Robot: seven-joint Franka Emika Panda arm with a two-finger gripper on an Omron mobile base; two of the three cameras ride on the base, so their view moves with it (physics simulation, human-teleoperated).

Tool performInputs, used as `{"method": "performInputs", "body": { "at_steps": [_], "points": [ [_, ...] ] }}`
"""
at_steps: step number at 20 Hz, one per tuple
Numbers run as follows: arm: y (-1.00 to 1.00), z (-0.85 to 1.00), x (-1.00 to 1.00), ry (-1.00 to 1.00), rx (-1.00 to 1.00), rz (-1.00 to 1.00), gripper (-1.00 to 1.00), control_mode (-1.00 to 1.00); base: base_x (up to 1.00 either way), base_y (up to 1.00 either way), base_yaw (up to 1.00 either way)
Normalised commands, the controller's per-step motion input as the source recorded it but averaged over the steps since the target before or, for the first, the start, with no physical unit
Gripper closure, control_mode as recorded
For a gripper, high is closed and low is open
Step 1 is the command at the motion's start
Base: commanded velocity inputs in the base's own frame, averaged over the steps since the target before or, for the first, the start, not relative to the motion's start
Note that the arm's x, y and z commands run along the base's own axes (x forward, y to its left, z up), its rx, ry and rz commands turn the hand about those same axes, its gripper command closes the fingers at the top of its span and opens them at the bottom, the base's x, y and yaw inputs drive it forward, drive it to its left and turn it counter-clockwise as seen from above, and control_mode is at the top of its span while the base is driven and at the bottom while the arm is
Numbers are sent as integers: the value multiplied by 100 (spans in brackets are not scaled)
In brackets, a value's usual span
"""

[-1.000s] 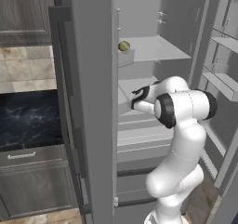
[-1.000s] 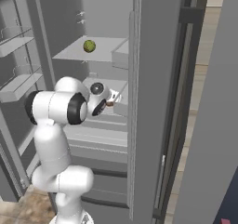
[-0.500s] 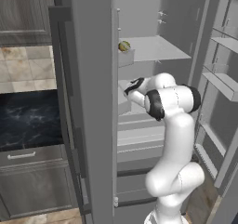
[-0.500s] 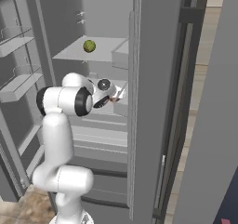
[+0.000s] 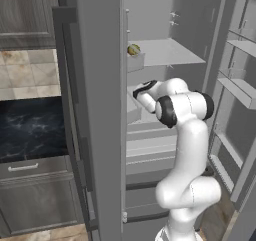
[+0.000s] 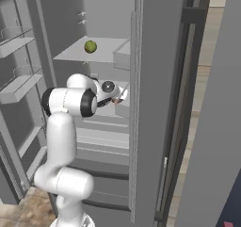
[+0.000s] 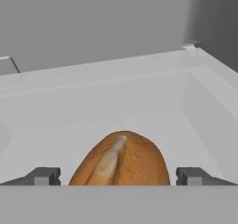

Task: Move the chicken breast and apple from the top shelf to the second highest shelf to make space. Then, place the pitcher from the counter on the cleared top shelf.

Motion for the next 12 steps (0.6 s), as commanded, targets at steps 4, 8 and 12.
{"method": "performInputs", "body": {
  "at_steps": [4, 8, 12],
  "points": [
    [5, 13, -3, -4, 0, 0, -100, -100, 0, 0, 0],
    [0, 42, -32, -4, 0, 0, -100, -100, 0, 0, 0],
    [0, 54, -62, -1, -3, 0, -100, -100, 0, 0, 0]
  ]
}}
